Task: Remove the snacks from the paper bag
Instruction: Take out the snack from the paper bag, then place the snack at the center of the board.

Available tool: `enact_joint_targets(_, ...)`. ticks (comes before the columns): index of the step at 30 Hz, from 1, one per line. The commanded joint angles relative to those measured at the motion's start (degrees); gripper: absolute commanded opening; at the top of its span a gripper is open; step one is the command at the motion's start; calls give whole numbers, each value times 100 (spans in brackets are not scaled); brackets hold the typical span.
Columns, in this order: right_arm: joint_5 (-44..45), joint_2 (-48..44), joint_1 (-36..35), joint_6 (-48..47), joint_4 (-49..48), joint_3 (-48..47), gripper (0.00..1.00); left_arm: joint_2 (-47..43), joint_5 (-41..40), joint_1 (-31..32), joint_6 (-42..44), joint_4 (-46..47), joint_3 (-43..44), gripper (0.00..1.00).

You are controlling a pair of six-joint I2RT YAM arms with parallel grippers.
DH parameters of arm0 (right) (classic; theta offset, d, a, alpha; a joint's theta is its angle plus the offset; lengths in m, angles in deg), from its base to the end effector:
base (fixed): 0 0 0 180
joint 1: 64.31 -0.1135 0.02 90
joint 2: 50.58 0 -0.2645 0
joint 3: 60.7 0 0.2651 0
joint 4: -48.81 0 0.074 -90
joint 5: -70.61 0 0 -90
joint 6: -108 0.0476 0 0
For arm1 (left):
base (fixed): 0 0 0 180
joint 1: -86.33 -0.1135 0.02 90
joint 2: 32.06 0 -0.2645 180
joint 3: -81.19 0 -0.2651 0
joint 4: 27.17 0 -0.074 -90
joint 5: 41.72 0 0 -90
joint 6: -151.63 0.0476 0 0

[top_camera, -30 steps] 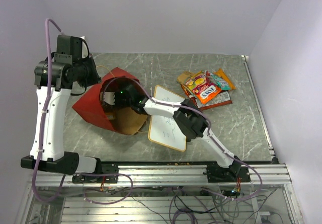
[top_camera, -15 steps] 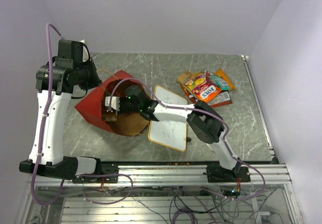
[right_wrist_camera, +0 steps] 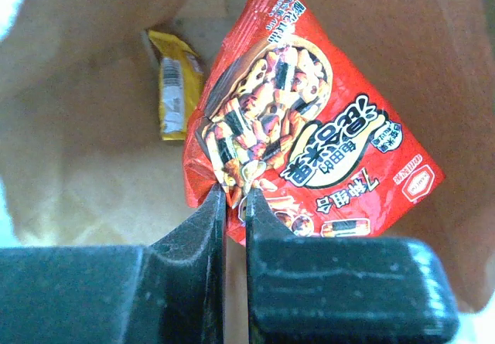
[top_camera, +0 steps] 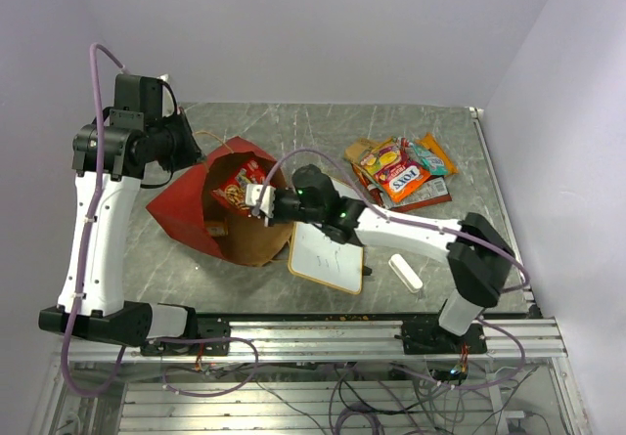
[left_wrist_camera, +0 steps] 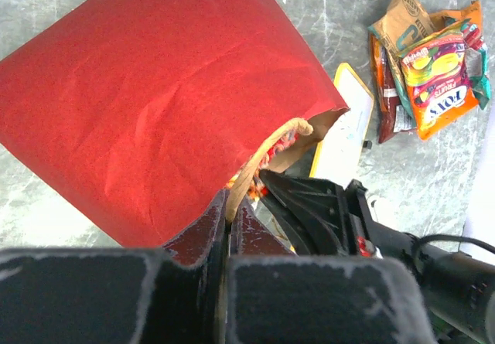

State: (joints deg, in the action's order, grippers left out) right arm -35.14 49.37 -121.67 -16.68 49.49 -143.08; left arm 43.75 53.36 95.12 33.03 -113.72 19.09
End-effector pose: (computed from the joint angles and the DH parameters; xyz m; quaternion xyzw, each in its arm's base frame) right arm 0.2222 0.3709 0.2565 -0.6333 0.4996 0.2230 0.5473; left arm 0.2351 -0.0406 0.4626 -0.1416 0.9104 -0.1626 0.3532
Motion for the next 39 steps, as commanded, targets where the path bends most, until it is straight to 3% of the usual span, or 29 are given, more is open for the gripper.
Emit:
enact_joint_targets(1,-294,-715,8,532,3,536,0,20,295,9,-83,245,-15,7)
enact_joint_targets(9,-277,-1869,7,426,855,850,0,190,547,26,-160,309,-154,7)
enact_joint_targets(15,701,-2551,38,-413,1757,656,0,232,740,26,-287,453,-262,7)
enact_joint_targets(19,1357,-2878,256,-670,1611,739,0,200,798,26,-354,509,-319,7)
enact_joint_targets(25,1778,-3103,1569,825,886,1041,0,145,734,26,-353,467,-277,7)
enact_joint_targets(29,1984,-2935,2494,1706,1213,1039,0,166,707,26,-355,440,-213,7)
enact_joint_targets(39,2691,-1944,3642,2046,2080,603,0,186,795,26,-443,535,-312,7)
